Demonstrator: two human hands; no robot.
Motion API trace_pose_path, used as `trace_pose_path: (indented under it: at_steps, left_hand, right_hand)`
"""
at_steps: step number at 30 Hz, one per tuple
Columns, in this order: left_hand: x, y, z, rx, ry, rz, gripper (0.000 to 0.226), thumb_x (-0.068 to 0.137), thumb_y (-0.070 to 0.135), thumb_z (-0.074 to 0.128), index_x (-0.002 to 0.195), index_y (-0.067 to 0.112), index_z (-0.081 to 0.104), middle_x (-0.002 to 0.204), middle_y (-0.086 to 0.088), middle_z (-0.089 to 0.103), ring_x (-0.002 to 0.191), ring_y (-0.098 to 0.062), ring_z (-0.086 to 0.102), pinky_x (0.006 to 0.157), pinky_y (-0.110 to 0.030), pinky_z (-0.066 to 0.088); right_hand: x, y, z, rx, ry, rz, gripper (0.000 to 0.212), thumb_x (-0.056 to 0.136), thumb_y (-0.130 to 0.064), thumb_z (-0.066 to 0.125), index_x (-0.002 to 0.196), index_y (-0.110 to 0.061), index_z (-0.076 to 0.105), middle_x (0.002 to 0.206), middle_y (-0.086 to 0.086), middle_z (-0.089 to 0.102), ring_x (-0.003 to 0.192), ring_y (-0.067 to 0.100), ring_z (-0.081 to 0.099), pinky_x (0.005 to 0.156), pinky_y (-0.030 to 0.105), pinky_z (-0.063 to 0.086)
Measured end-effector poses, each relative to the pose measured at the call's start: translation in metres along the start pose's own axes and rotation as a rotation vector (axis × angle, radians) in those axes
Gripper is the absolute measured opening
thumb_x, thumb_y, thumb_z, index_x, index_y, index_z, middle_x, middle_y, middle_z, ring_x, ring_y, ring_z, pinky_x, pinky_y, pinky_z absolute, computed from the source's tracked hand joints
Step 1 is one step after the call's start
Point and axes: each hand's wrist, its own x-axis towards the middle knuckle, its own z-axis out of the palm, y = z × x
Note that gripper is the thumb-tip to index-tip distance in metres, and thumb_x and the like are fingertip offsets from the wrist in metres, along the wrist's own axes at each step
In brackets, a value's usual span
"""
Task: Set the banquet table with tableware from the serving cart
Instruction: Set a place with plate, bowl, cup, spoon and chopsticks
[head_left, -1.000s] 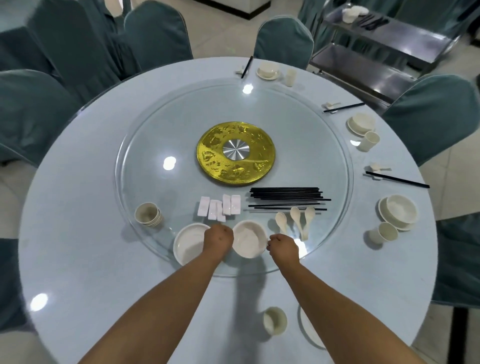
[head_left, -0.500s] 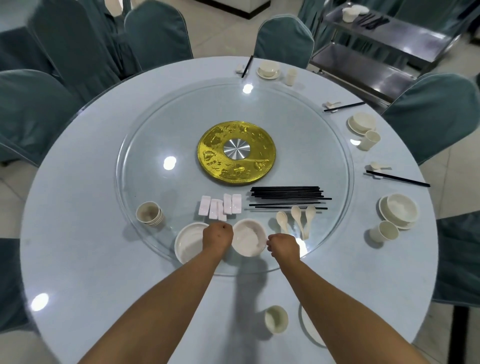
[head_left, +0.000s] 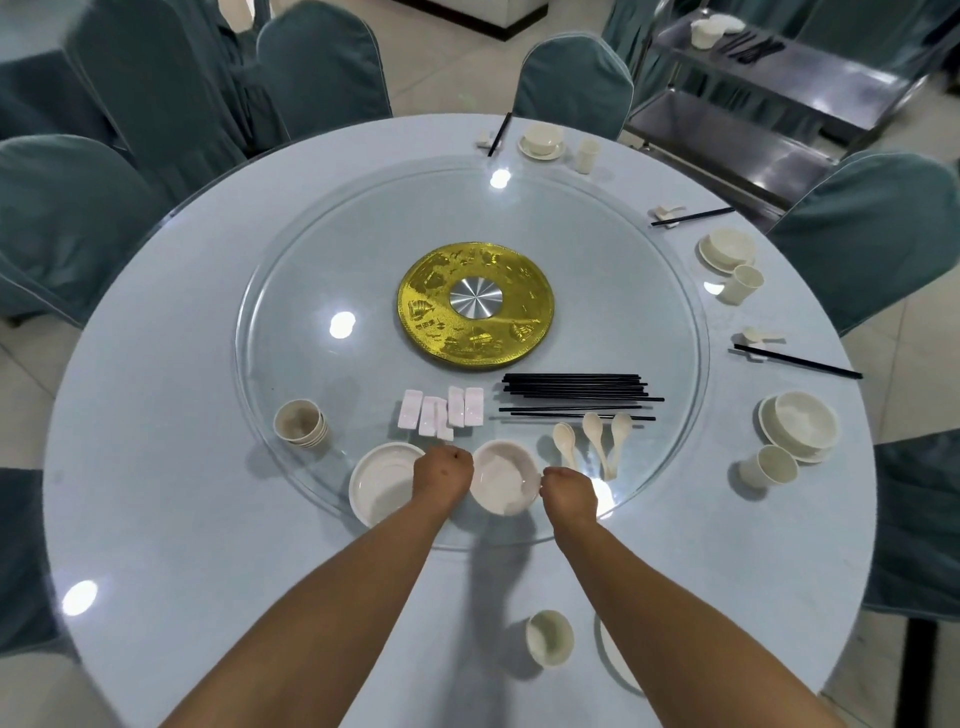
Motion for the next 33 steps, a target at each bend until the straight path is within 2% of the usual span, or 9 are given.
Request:
trace_pose_path:
  at_steps: [2, 6, 9, 11, 13, 18, 22, 29, 33]
  left_hand:
    - [0.001, -0.002, 0.001, -0.010, -0.010, -0.003, 0.028, 0.090, 0.022, 0.046, 0.073, 0.006, 0.061, 0.085, -0.010, 0.065, 0.079, -0.027, 0.058, 0.069, -0.030, 0.043]
    - [0.000, -0.001, 0.002, -0.094, -0.034, -0.038, 0.027, 0.088, 0.025, 0.051, 0.078, 0.008, 0.069, 0.088, -0.008, 0.070, 0.087, -0.029, 0.060, 0.073, -0.032, 0.044]
    - [0.000, 0.002, 0.000, -0.010, -0.001, -0.020, 0.033, 0.091, 0.029, 0.044, 0.073, 0.009, 0.062, 0.083, -0.009, 0.064, 0.083, -0.029, 0.057, 0.071, -0.031, 0.039]
    - [-0.001, 0.002, -0.001, 0.033, 0.016, -0.002, 0.034, 0.091, 0.029, 0.042, 0.069, 0.011, 0.059, 0.075, -0.005, 0.060, 0.078, -0.026, 0.055, 0.067, -0.030, 0.037]
    - [-0.002, 0.002, -0.003, 0.056, 0.036, 0.008, 0.035, 0.091, 0.031, 0.041, 0.068, 0.013, 0.059, 0.072, -0.004, 0.059, 0.074, -0.024, 0.054, 0.065, -0.029, 0.036]
    - [-0.002, 0.002, -0.008, 0.056, 0.064, 0.040, 0.037, 0.093, 0.031, 0.042, 0.063, 0.015, 0.056, 0.068, -0.004, 0.058, 0.071, -0.024, 0.054, 0.065, -0.030, 0.037]
    - [-0.005, 0.004, -0.010, 0.066, 0.069, 0.079, 0.037, 0.093, 0.031, 0.043, 0.062, 0.014, 0.056, 0.065, -0.004, 0.058, 0.068, -0.023, 0.054, 0.062, -0.029, 0.037]
    - [-0.013, 0.007, -0.012, 0.091, 0.118, 0.164, 0.039, 0.092, 0.030, 0.046, 0.057, 0.014, 0.051, 0.057, -0.003, 0.053, 0.061, -0.022, 0.049, 0.058, -0.029, 0.036]
    - [-0.015, 0.009, -0.013, 0.075, 0.139, 0.180, 0.038, 0.092, 0.029, 0.047, 0.057, 0.013, 0.051, 0.054, -0.002, 0.051, 0.056, -0.018, 0.045, 0.056, -0.028, 0.034]
  right_hand:
    - [0.000, 0.000, -0.002, -0.010, 0.019, -0.013, 0.038, 0.093, -0.007, 0.046, 0.059, -0.022, 0.047, 0.066, -0.007, 0.050, 0.078, 0.021, 0.051, 0.051, 0.019, 0.026]
    - [0.002, -0.001, -0.002, 0.072, 0.021, -0.033, 0.026, 0.091, -0.011, 0.048, 0.072, -0.026, 0.056, 0.081, -0.004, 0.059, 0.085, 0.021, 0.053, 0.071, 0.024, 0.038]
    - [-0.001, -0.004, -0.001, 0.020, 0.017, -0.055, 0.031, 0.089, -0.010, 0.046, 0.059, -0.019, 0.052, 0.067, -0.002, 0.056, 0.077, 0.025, 0.052, 0.057, 0.024, 0.034]
    - [-0.003, -0.005, 0.000, 0.012, 0.007, -0.081, 0.028, 0.087, -0.008, 0.046, 0.066, -0.013, 0.063, 0.072, 0.003, 0.061, 0.079, 0.029, 0.056, 0.062, 0.027, 0.037]
    - [-0.005, -0.006, -0.002, 0.006, 0.010, -0.091, 0.024, 0.087, -0.009, 0.048, 0.084, -0.008, 0.072, 0.085, 0.007, 0.066, 0.089, 0.030, 0.060, 0.071, 0.029, 0.039]
    - [-0.006, -0.006, -0.006, -0.141, -0.004, -0.110, 0.028, 0.088, -0.011, 0.050, 0.061, -0.013, 0.050, 0.068, 0.001, 0.057, 0.075, 0.026, 0.054, 0.054, 0.027, 0.033]
    - [-0.009, -0.008, -0.007, -0.333, 0.013, -0.213, 0.023, 0.092, -0.009, 0.044, 0.080, -0.008, 0.064, 0.086, 0.005, 0.064, 0.084, 0.025, 0.060, 0.073, 0.029, 0.046]
    - [-0.012, -0.008, -0.009, -0.142, 0.067, -0.177, 0.033, 0.091, -0.020, 0.041, 0.098, -0.017, 0.073, 0.091, 0.002, 0.068, 0.074, 0.016, 0.051, 0.064, 0.029, 0.038]
    - [-0.010, -0.008, -0.011, -0.046, 0.089, -0.148, 0.031, 0.093, -0.023, 0.043, 0.102, -0.021, 0.073, 0.100, 0.001, 0.070, 0.086, 0.021, 0.056, 0.074, 0.029, 0.041]
